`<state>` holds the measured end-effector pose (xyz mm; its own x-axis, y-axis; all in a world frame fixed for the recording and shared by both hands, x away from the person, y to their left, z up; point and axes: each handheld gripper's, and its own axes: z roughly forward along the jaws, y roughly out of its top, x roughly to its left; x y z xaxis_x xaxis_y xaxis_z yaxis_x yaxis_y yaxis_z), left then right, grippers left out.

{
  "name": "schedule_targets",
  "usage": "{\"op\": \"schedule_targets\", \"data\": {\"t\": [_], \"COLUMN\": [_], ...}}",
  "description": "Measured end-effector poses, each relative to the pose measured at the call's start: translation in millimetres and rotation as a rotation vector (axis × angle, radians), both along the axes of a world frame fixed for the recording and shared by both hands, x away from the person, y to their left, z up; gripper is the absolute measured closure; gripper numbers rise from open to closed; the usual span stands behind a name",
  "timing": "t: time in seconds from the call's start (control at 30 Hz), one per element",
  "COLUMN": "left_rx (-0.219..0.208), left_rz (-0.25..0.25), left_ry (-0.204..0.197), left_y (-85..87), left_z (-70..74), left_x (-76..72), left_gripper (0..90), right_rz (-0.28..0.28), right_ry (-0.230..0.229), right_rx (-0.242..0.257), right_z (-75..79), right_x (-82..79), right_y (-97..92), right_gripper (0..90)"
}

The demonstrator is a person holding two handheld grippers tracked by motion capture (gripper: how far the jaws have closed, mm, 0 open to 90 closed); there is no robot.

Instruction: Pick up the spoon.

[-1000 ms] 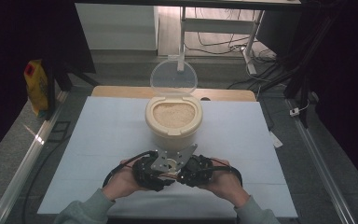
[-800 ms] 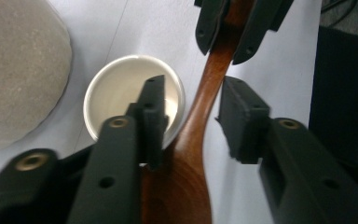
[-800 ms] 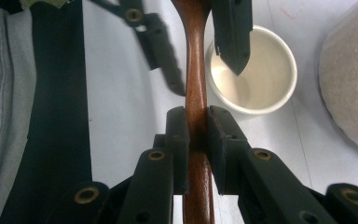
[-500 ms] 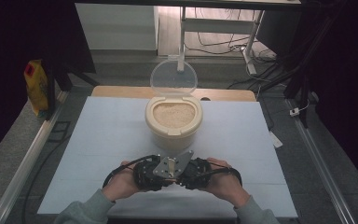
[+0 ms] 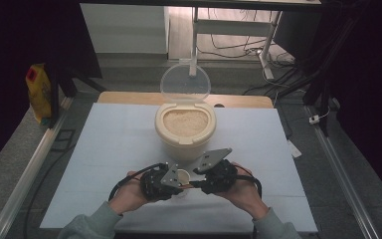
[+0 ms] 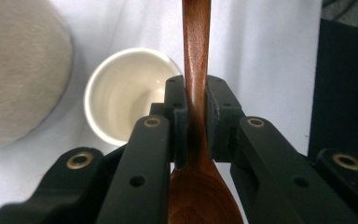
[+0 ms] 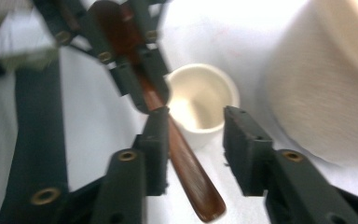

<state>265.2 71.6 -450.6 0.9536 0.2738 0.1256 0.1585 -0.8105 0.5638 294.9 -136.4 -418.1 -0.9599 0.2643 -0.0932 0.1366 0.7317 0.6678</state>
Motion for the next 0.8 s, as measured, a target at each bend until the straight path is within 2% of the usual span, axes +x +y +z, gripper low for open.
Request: {"op": "schedule_targets", "data": {"t": [0.07, 0.2, 0.47, 0.63, 0.8], "left_rx": [-0.010, -0.035, -0.068, -0.085, -0.116], "left_rz": [0.016, 0.047, 0.088, 0.106, 0.131], "left_ry": [-0.010, -0.024, -0.050, -0.065, -0.091], "left_y": [1.7, 5.5, 10.2, 12.1, 14.4], "left_z": [0.9, 2.4, 4.5, 5.9, 7.8], "left_x": [0.4, 2.1, 3.3, 3.6, 2.9], "left_gripper": [79.9, 79.9, 79.9, 79.9, 79.9], "right_rz": [-0.044, -0.123, -0.269, -0.314, -0.344], "right_ry": [0.007, -0.015, 0.010, 0.032, 0.055], "right_rx": [0.038, 0.109, 0.253, 0.285, 0.327], "right_z": [-0.6, -1.8, -4.5, -9.7, -15.0], "right_x": [1.8, 2.0, 2.1, 2.7, 2.9], "right_y": [-6.6, -18.3, -44.0, -52.5, -53.3], "right_gripper": [53.5, 47.7, 45.4, 45.2, 43.6]}}
